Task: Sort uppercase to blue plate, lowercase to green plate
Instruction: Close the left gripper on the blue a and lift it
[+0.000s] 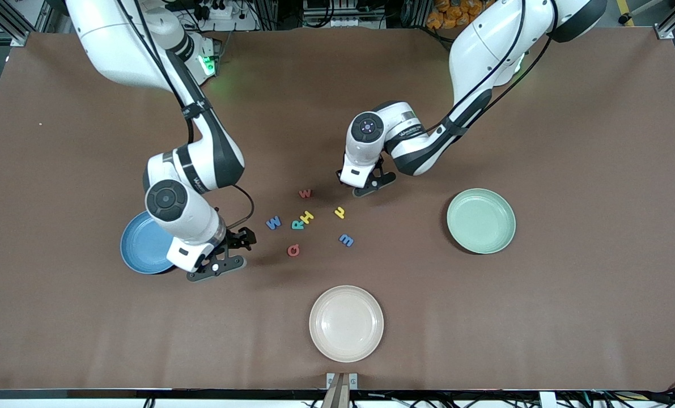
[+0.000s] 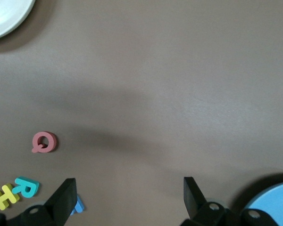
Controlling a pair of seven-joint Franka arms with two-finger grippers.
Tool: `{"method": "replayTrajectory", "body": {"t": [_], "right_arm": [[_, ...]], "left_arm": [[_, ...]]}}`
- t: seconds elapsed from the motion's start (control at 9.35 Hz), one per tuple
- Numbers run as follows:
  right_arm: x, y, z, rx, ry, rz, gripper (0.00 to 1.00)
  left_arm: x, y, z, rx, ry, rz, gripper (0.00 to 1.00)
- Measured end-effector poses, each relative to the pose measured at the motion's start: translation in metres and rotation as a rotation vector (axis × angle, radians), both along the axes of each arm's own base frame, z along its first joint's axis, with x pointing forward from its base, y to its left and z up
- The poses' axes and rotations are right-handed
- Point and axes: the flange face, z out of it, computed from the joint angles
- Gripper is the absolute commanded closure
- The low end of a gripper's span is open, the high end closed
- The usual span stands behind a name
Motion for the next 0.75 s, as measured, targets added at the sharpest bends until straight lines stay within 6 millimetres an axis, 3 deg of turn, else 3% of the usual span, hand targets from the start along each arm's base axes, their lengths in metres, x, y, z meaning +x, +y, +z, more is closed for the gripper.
{"method": "replayTrajectory", "body": {"t": [0.53, 0.75], "right_arm": [[-0.0001, 0.0006, -0.0017, 0.000, 0.001, -0.007, 0.00], [0.0004, 0.0007, -0.0016, 0.001, -0.004, -0.007, 0.00]], "left_arm": [[0.0018, -0.0002, 0.0010, -0.008, -0.004, 0.005, 0.47], [0.0044, 0.0011, 0.0016, -0.010, -0.006, 0.010, 0.59]]}}
